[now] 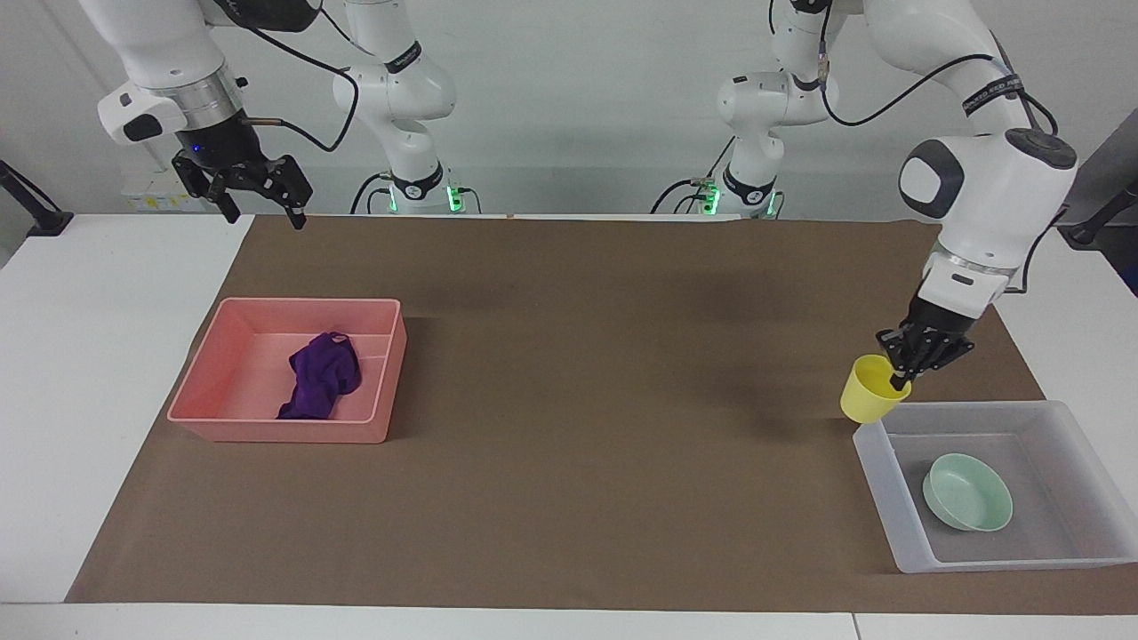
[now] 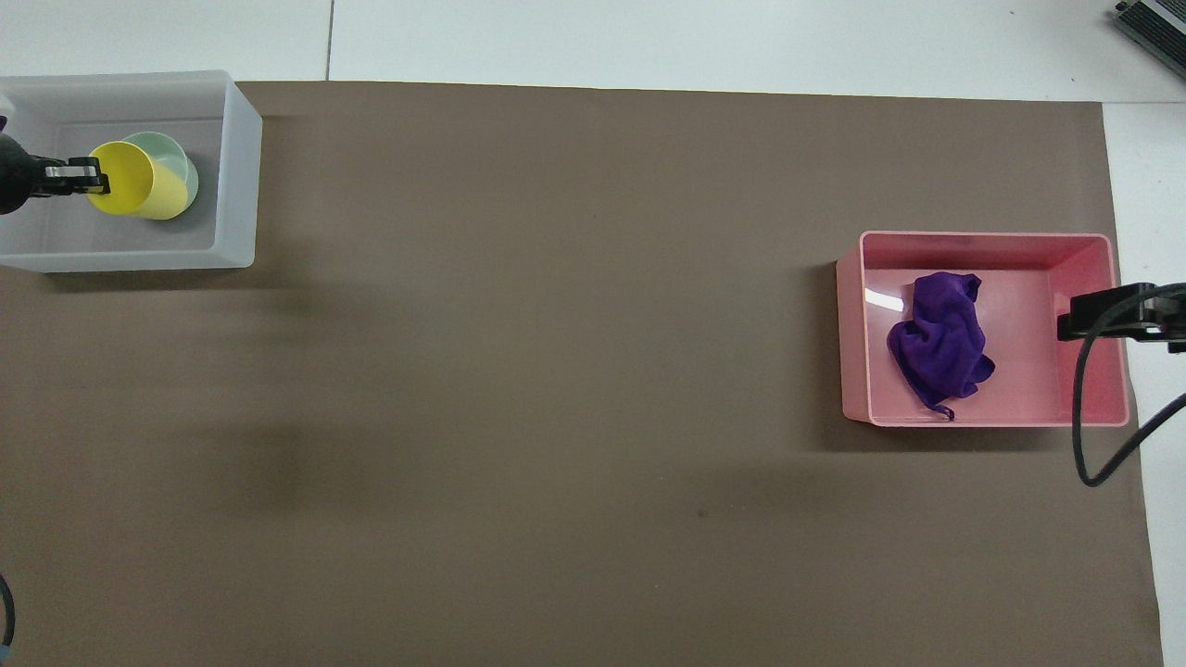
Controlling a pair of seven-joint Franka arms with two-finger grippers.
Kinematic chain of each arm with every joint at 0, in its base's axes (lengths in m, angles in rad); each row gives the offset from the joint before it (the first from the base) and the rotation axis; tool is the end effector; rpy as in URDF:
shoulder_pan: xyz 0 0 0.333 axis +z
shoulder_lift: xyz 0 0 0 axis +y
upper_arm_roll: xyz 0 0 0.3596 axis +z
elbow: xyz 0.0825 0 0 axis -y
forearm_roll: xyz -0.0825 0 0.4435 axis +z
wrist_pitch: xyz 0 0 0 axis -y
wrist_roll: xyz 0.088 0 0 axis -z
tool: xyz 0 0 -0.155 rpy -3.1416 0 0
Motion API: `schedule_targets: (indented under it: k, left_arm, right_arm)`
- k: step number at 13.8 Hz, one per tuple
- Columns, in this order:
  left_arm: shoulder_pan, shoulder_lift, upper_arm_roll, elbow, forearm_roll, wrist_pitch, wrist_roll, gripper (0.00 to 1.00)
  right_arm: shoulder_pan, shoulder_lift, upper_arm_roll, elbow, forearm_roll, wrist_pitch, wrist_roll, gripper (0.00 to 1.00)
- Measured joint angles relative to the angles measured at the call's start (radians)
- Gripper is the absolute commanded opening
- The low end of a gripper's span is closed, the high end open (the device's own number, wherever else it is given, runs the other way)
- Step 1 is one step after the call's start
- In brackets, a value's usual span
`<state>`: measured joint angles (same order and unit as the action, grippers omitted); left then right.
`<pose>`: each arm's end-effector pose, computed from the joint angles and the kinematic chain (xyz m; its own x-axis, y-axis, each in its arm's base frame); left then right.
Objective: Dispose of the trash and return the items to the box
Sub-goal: 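Lower the yellow cup into the green bowl and open the left gripper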
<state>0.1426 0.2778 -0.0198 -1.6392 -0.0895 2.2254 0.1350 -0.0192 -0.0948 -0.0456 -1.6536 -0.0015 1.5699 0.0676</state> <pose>0.7490 0.0875 0.4627 0.9498 0.0389 0.3103 0.0252 -0.9985 0.0482 0.5790 -0.0390 0.6325 0.9912 -0.1319 0.0108 -0.1318 -0.9913 -0.0035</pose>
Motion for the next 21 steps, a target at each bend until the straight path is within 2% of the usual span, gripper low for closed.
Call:
schedule_targets:
  k: [6, 9, 16, 21]
  left_arm:
    - [0.064, 0.183, -0.005, 0.215, 0.000, -0.041, 0.020, 0.00]
    - [0.083, 0.268, -0.006, 0.286, 0.000, -0.041, 0.023, 0.00]
    - [0.100, 0.334, -0.009, 0.295, -0.023, 0.035, 0.027, 0.00]
    - [0.099, 0.342, -0.015, 0.258, -0.034, 0.086, 0.027, 0.00]
  right_arm:
    - [0.000, 0.000, 0.005, 0.000, 0.000, 0.000, 0.010, 1.00]
    - [0.000, 0.000, 0.005, -0.001, 0.000, 0.000, 0.010, 1.00]
    - [-0.001, 0.005, 0.010, 0.004, 0.000, 0.000, 0.017, 1.00]
    - [0.000, 0.015, 0.010, 0.006, 0.000, 0.000, 0.018, 1.00]
